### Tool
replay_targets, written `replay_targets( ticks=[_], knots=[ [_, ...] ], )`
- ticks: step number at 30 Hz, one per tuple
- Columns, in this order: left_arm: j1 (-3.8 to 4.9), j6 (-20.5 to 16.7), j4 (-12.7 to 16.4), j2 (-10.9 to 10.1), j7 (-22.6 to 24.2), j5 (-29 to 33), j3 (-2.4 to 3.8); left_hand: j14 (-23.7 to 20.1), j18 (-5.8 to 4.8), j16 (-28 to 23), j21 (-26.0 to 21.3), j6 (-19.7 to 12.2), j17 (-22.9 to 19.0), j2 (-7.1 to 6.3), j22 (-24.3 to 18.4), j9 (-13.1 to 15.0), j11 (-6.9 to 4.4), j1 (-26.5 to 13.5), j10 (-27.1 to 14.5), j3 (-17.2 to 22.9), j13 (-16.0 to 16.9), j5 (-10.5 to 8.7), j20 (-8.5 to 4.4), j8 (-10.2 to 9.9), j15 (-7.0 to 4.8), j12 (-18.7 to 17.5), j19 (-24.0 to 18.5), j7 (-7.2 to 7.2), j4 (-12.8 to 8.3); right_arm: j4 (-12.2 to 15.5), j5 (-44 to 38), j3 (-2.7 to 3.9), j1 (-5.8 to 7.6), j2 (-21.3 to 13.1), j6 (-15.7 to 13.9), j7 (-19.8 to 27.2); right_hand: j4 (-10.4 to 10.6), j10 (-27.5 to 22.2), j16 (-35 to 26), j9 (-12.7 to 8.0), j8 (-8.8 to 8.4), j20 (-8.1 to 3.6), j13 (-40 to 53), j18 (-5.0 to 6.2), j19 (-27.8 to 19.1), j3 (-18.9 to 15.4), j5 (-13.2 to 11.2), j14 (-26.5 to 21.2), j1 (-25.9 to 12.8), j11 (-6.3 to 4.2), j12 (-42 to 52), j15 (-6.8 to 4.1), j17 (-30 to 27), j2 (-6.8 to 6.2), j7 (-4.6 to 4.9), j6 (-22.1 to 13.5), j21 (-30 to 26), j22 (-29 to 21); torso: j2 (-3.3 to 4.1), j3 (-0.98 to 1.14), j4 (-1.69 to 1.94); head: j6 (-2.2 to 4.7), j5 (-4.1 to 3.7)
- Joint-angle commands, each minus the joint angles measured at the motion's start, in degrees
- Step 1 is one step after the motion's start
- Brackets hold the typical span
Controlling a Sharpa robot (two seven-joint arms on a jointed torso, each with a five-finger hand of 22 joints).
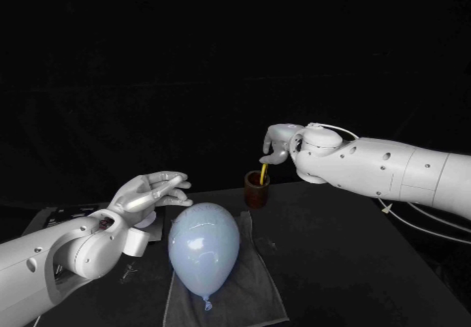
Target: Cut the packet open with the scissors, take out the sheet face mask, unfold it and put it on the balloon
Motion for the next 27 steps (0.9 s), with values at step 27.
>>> replay_targets(
  ticks=[27],
  knots=[
    [0.04,1.2,-0.2,0.1,0.4,-0.3,0.02,-0.3,1.14,-0.1,0.2,0.6,-0.1,0.18,-0.1,-0.1,0.06,0.4,0.5,-0.1,-0.1,-0.03,0.11,-0.2,-0.05,-0.2,-0.3,4.59,-0.2,1.8,17.3,0.55,0.29,-4.0,-7.6,1.3,4.5,0.6,0.1,0.9,2.95,0.41,-0.7,0.00,0.7,-5.5,6.4,3.7,-3.5,0.68,0.7,0.40,6.3,0.46,0.82,2.2,-0.1,0.5,-0.02,0.07,-0.03,0.26,-0.59]
  ],
)
